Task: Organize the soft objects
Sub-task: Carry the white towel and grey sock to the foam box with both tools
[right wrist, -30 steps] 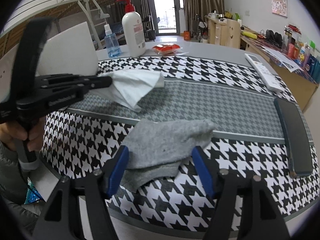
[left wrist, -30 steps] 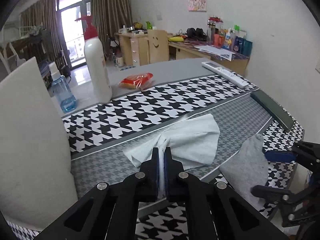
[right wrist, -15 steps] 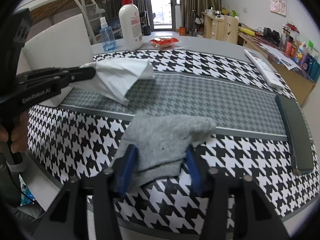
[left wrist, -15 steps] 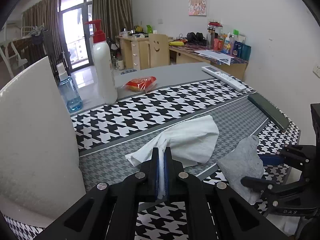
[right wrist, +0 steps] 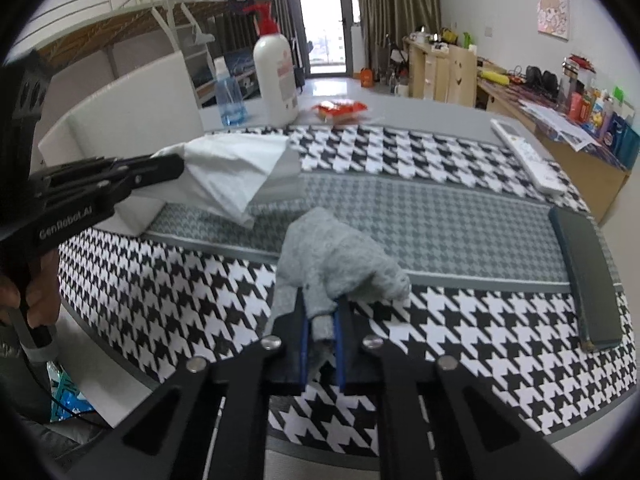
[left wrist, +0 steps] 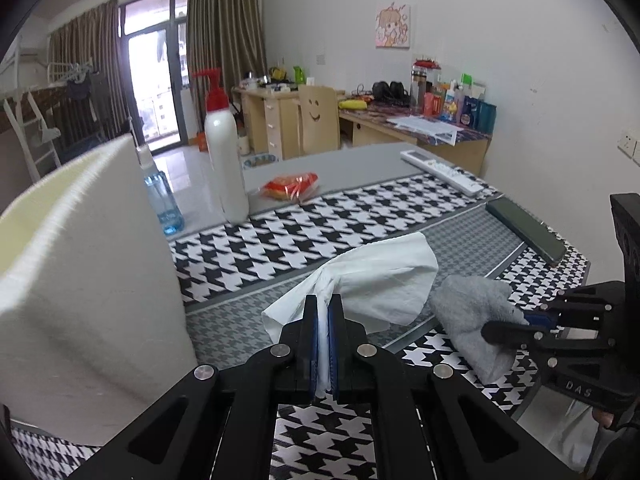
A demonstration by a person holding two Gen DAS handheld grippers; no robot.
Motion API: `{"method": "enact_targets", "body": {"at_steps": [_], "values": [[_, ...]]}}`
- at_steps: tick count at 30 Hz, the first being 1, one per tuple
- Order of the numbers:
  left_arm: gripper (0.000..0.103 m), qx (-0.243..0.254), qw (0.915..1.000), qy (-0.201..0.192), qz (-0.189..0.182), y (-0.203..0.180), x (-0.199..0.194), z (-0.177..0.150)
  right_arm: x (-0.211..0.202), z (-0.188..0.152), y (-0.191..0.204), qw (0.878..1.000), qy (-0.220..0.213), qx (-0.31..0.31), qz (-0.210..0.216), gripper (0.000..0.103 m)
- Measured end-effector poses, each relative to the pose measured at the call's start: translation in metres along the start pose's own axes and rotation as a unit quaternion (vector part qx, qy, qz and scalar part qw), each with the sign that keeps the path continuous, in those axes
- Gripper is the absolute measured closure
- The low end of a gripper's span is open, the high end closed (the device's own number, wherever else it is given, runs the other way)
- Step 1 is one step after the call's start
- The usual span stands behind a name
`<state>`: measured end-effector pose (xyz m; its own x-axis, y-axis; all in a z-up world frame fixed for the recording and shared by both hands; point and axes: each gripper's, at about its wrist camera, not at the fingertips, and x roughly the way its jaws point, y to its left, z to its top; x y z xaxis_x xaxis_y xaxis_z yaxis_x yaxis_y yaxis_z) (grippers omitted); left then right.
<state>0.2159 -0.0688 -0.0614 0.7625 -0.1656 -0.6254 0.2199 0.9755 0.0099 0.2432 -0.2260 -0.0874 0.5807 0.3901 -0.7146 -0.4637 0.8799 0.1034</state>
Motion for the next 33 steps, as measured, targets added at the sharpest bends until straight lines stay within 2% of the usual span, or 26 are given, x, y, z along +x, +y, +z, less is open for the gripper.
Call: {"method": "enact_targets", "body": {"at_steps": [14, 33], "values": [[0.099, -0.003, 0.9988, -0.05, 0.002, 0.005, -0.043, 0.011, -0.037, 0.019, 0.018, 0.998, -0.069, 0.001, -0.01, 0.09], [0.099, 0.009, 0.9943, -0.105, 0.012, 0.018, -0.084, 0.027, -0.065, 0.038, 0.041, 0.992, -0.121, -0.004, -0.02, 0.09]]}}
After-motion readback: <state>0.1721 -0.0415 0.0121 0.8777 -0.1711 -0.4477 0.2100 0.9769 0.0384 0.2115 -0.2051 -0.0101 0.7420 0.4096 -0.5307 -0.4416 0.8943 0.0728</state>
